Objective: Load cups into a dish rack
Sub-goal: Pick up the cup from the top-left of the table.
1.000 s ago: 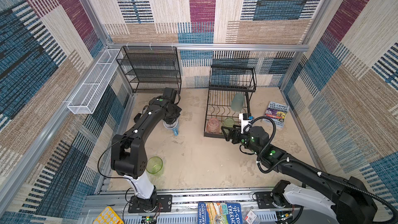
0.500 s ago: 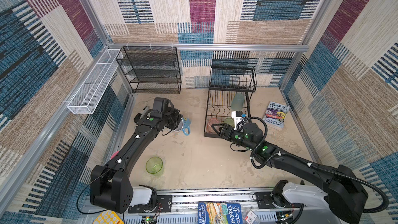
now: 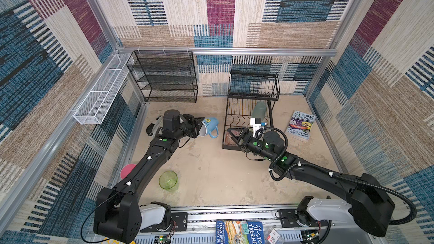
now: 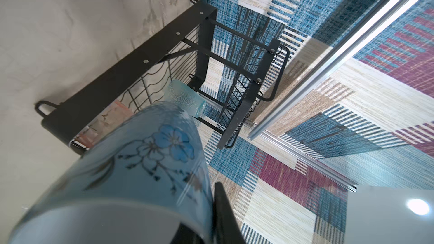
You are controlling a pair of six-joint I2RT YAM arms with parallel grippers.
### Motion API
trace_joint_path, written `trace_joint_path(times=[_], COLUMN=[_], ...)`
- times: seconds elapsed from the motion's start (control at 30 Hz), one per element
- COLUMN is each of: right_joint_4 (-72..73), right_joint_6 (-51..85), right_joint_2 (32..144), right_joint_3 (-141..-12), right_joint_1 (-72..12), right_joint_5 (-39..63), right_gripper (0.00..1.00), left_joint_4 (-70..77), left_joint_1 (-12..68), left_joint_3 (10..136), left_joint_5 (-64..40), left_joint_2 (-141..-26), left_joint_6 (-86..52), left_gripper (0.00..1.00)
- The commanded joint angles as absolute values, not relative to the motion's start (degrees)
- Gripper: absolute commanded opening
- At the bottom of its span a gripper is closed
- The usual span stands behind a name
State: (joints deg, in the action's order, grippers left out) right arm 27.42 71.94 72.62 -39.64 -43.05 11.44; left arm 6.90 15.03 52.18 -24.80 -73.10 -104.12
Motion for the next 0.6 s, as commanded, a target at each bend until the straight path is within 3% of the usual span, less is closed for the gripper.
trace_joint_path(times=[0.0,0.27,0.57], right_joint_4=[32.2,42.9,44.5], right_joint_6=[75.6,82.0,83.7], right_joint_2=[74.8,81.8,86.0], right_joint_3=[-41.0,-41.8,-44.7], right_joint_1=[-43.1,-43.1,-43.1], right_joint_5=[13.4,15.0,15.4], right_gripper=[0.85,0.78,0.68], left_joint_4=[19.7,25.3,29.0], left_joint_1=[15.0,15.0,15.1], left_joint_3=[51.0,47.3,47.0], left_joint_5=[-28.4,-27.6,-27.7], left_joint_2=[-73.4,-71.1,-71.9], left_joint_6=[-110.4,-116.0,-118.8], left_gripper=[0.03,0.03,0.03])
